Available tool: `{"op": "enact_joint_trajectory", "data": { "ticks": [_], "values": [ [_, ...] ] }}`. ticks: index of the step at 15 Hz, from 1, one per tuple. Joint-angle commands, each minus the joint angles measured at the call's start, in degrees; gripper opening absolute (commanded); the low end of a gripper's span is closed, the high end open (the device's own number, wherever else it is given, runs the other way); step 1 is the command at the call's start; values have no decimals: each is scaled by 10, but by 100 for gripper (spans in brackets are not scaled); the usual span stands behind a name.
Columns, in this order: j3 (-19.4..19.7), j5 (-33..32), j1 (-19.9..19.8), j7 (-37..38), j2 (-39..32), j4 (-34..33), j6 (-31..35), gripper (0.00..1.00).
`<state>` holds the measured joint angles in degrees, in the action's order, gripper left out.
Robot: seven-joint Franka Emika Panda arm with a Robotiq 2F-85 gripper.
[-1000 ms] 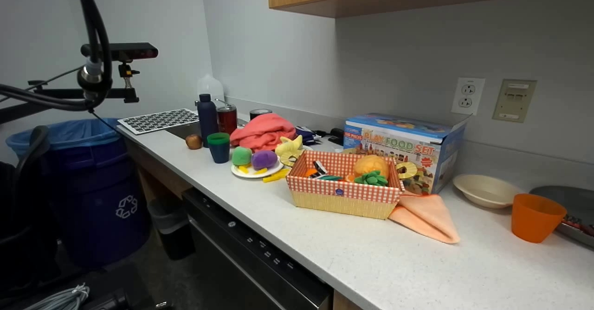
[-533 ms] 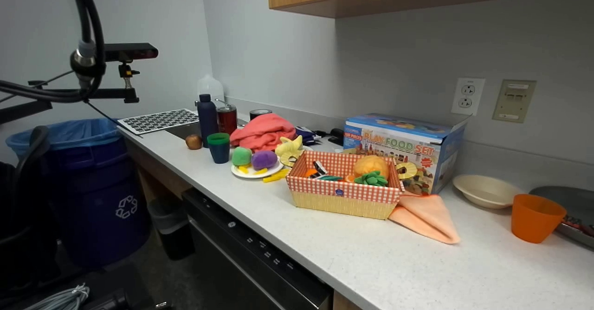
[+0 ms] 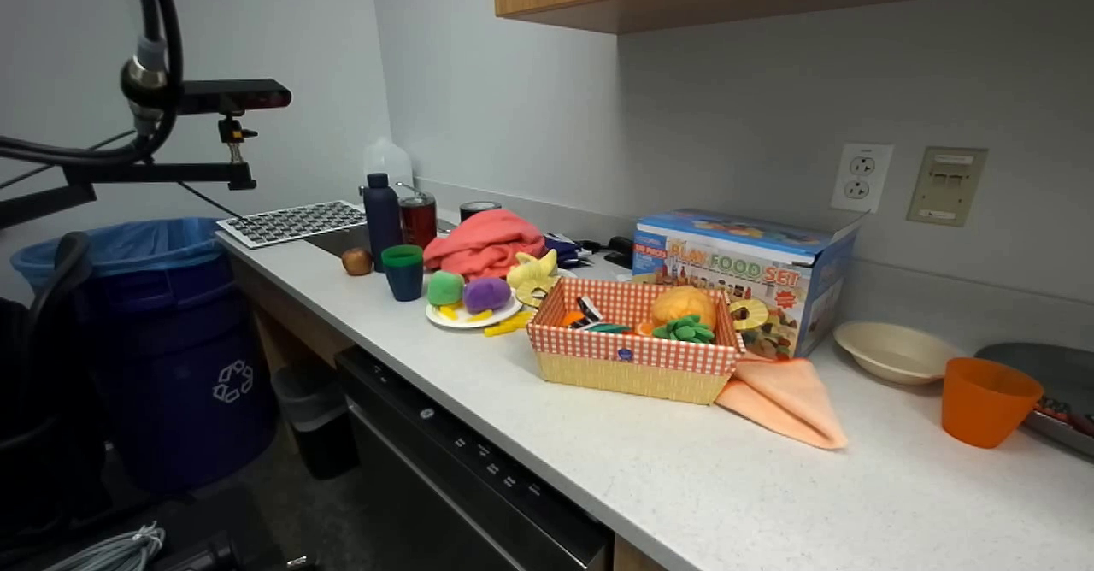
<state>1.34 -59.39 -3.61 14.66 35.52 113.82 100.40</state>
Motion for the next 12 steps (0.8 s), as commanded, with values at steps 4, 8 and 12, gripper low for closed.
{"op": "enact_joint_trajectory", "data": {
  "ticks": [4, 8, 12],
  "values": [
    [2, 20, -3, 111, -19, -31, 62, 100],
    [1, -17, -29, 184, -53, -54, 105, 100],
    [-4, -66, -48, 241, -81, -69, 100, 100]
  ]
}}
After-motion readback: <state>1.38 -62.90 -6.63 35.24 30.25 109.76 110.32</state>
